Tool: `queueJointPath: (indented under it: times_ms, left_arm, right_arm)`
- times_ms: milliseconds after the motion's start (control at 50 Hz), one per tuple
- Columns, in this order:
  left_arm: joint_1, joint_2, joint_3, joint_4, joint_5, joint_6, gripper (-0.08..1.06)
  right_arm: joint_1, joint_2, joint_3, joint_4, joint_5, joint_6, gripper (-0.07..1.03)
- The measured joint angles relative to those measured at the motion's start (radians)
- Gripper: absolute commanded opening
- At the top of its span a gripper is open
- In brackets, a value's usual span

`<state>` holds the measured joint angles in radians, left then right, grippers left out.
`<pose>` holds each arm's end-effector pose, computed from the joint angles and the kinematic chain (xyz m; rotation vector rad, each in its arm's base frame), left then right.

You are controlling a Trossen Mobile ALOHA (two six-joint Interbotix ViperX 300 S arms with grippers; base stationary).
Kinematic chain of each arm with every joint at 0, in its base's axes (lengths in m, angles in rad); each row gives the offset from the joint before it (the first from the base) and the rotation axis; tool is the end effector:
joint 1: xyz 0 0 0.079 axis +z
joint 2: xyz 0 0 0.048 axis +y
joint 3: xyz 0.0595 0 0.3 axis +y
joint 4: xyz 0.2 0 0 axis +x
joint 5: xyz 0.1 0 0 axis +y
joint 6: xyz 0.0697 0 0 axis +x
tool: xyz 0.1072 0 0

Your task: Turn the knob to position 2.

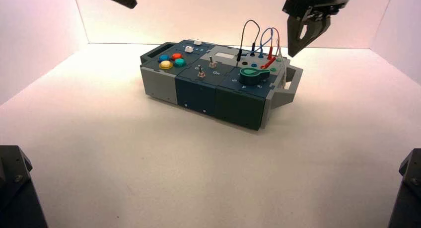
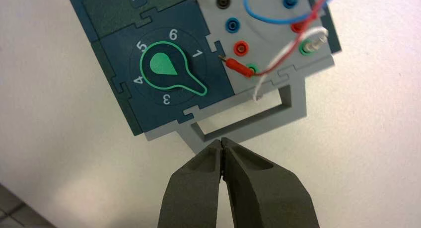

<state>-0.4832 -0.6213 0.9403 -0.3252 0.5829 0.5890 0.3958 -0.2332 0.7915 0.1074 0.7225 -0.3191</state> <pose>0.2246 -0.1530 0.1776 0.4196 0.7806 -0.7527 0.2664 0.1249 0.1048 -0.4101 1.2223 0.5528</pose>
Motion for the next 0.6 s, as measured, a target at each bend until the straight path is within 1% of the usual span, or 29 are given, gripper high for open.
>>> queueJointPath:
  times_ms: [40, 60, 100, 120, 140, 160, 220, 300, 380, 460, 600]
  left_arm:
    - [0.000, 0.012, 0.002, 0.000, -0.028, -0.020, -0.03]
    - [0.000, 0.012, 0.002, 0.000, -0.028, -0.020, -0.03]
    - [0.000, 0.031, 0.002, 0.000, -0.054, -0.037, -0.03]
    - [-0.002, 0.040, 0.002, 0.000, -0.064, -0.043, -0.03]
    - [0.000, 0.055, 0.002, -0.002, -0.078, -0.051, -0.03]
    - [0.000, 0.074, 0.002, -0.002, -0.091, -0.054, -0.03]
    - [0.000, 0.109, 0.002, 0.002, -0.114, -0.055, -0.03]
    - [0.000, 0.137, 0.002, 0.003, -0.135, -0.055, -0.03]
    - [0.000, 0.156, 0.003, 0.015, -0.179, -0.055, -0.03]
    - [0.009, 0.161, 0.011, 0.021, -0.210, -0.052, -0.03]
    - [0.009, 0.163, 0.031, 0.023, -0.236, -0.051, -0.03]
  right_arm:
    - [-0.002, -0.017, 0.012, 0.002, -0.017, 0.021, -0.02]
    - [-0.002, -0.020, 0.014, 0.003, -0.020, 0.026, -0.02]
    - [-0.005, -0.041, 0.031, 0.003, -0.043, 0.055, -0.02]
    - [-0.005, -0.043, 0.032, 0.005, -0.044, 0.058, -0.02]
    - [-0.006, -0.054, 0.038, 0.005, -0.054, 0.069, -0.02]
    - [-0.011, -0.072, 0.052, 0.003, -0.067, 0.086, -0.02]
    - [-0.015, -0.107, 0.072, 0.003, -0.077, 0.095, -0.02]
    - [-0.023, -0.153, 0.089, 0.002, -0.081, 0.095, -0.02]
    - [-0.031, -0.189, 0.118, -0.005, -0.083, 0.089, -0.02]
    - [-0.032, -0.198, 0.132, -0.006, -0.091, 0.089, -0.02]
    - [-0.034, -0.187, 0.155, -0.006, -0.112, 0.089, -0.02]
